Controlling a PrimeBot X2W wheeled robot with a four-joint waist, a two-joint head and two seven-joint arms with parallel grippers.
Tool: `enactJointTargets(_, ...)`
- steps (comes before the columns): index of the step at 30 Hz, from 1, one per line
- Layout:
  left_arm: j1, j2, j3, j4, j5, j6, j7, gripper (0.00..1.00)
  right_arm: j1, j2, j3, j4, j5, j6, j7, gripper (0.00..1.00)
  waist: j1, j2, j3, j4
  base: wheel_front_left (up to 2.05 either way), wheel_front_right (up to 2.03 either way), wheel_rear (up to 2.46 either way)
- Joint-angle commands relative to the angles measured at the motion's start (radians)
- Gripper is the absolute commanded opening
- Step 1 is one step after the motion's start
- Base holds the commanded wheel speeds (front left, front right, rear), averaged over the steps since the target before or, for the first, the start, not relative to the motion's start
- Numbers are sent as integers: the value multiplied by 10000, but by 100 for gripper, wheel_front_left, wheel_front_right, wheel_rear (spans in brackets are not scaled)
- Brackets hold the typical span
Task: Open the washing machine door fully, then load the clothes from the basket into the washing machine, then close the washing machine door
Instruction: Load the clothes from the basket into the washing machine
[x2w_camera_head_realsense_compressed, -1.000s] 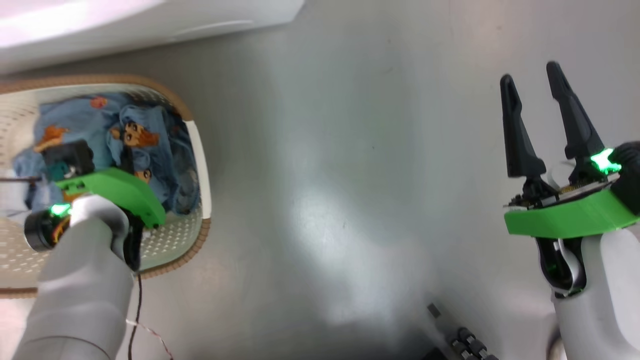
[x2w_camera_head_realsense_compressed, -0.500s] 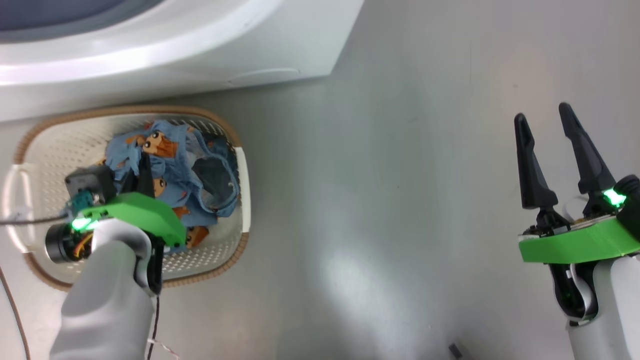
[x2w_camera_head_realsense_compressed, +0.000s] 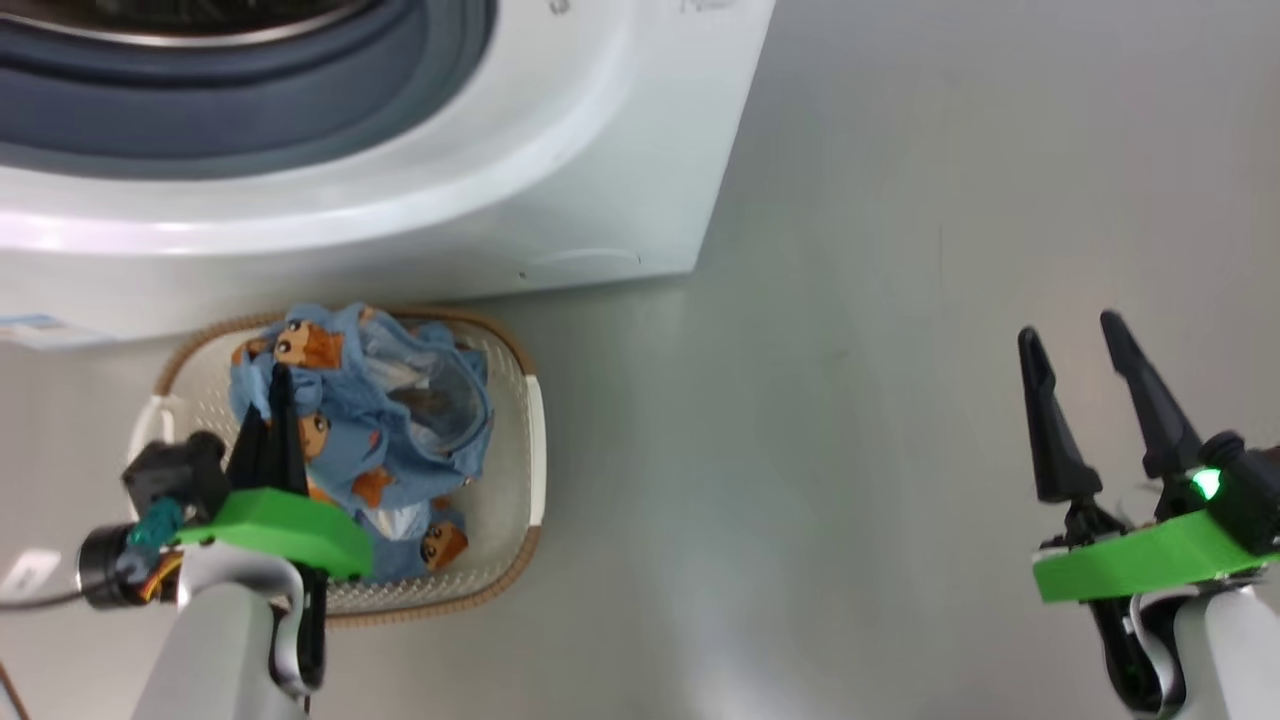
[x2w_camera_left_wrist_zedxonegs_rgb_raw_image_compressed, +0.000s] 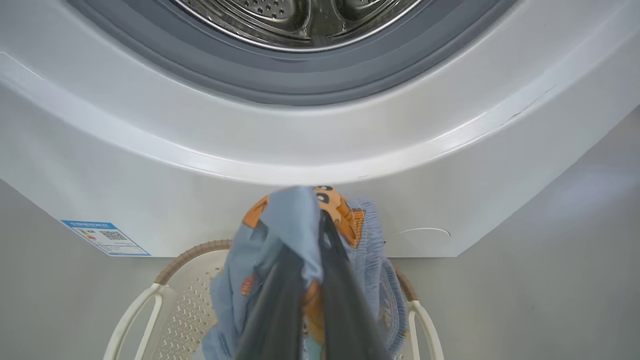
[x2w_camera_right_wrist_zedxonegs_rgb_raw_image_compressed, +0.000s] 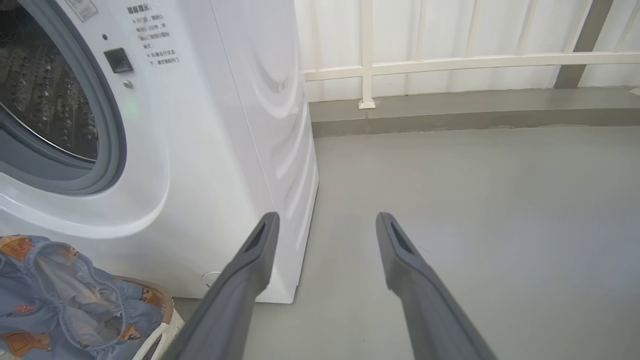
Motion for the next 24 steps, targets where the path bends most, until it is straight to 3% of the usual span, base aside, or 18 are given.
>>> enactJointTargets(1,444,293,462,-655,155,78,-121,0,377,9,118,-147,-172,62,-47,100,2,0,-924,193,0,0,0)
enactJointTargets(12,2334,224,773,-2623,663,52,-122,0,1287,406,91,220,-376,62,-47,100,2,0,-2762,384,0,0,0)
enactJointTargets(24,3896,291,544,-3632,726,130,69,0,1955,701,114,314,-568,62,155,100,2,0,-4102,433,0,0,0)
